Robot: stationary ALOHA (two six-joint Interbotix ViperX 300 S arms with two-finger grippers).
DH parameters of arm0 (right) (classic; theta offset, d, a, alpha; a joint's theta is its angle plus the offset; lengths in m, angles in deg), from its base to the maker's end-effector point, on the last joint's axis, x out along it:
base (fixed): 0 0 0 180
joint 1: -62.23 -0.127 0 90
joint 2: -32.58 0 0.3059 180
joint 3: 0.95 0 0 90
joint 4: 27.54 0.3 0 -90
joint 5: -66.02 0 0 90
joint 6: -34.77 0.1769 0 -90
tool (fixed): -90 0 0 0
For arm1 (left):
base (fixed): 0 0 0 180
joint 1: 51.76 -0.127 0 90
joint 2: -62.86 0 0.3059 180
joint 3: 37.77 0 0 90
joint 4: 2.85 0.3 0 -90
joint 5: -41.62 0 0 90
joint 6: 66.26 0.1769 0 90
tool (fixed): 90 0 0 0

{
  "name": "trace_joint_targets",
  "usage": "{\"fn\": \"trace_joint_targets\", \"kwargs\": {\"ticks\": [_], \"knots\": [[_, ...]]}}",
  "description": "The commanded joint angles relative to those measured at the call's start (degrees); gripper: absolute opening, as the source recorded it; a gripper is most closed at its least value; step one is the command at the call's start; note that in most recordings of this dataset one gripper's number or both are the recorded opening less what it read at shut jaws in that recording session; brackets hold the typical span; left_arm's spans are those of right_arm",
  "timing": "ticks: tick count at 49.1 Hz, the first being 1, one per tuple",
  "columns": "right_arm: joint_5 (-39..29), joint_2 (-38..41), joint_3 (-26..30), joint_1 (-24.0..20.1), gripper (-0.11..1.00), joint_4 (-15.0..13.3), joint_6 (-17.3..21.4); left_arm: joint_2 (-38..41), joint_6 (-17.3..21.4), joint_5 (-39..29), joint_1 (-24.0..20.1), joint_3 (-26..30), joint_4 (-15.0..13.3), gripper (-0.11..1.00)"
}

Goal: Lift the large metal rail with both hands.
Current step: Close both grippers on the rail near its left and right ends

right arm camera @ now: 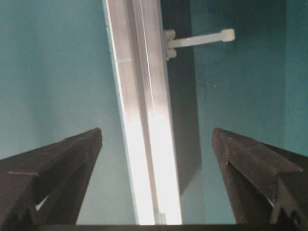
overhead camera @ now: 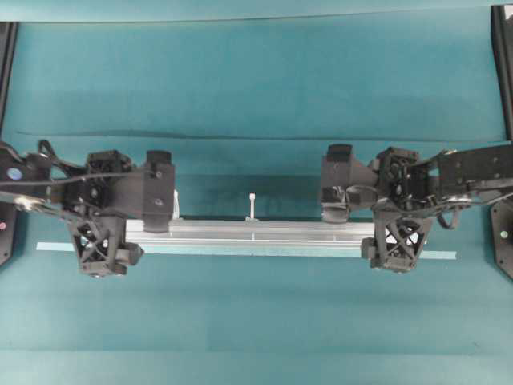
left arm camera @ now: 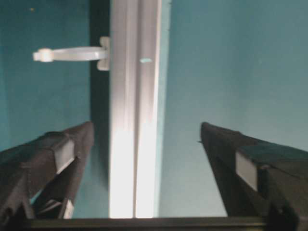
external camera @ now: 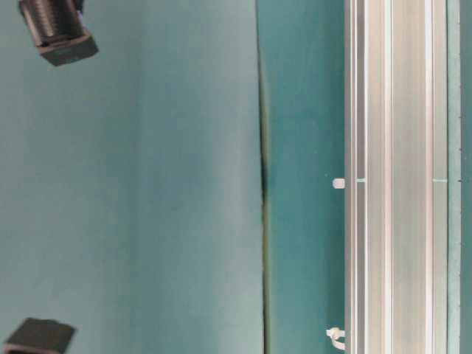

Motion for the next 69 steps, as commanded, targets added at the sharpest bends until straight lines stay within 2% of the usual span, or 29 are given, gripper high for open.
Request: {"fn": "trace_joint_targets", "kwargs": {"ticks": [1, 32, 40, 59, 64, 69], "knots": [[1.49, 1.32, -0.35, -0.26, 0.97, -0.09, -0.44, 0.88, -0.18, 2.72, 0.0, -0.62, 0.09, 0.99], [13.1, 9.58, -4.66, -0.53, 0.97, -0.09, -0.35, 8.96, -0.44, 14.77, -0.88, -4.48, 0.09, 0.99], [13.97, 10.9, -4.66, -0.53, 0.97, 0.0, -0.44, 10.72, -0.44, 17.23, -0.88, -4.75, 0.09, 0.99], [14.5, 11.6, -4.48, -0.44, 0.95, -0.09, 0.44, 11.69, -1.14, 17.49, -0.88, -4.57, 0.09, 0.97], [14.24, 11.6, -4.39, -0.44, 0.83, 0.0, 0.79, 11.43, -1.76, 17.4, -0.79, -4.48, 0.09, 0.86], [13.71, 11.69, -4.13, -0.53, 0.56, 0.0, 0.7, 11.16, -1.93, 17.31, -0.62, -4.83, 0.09, 0.58]]}}
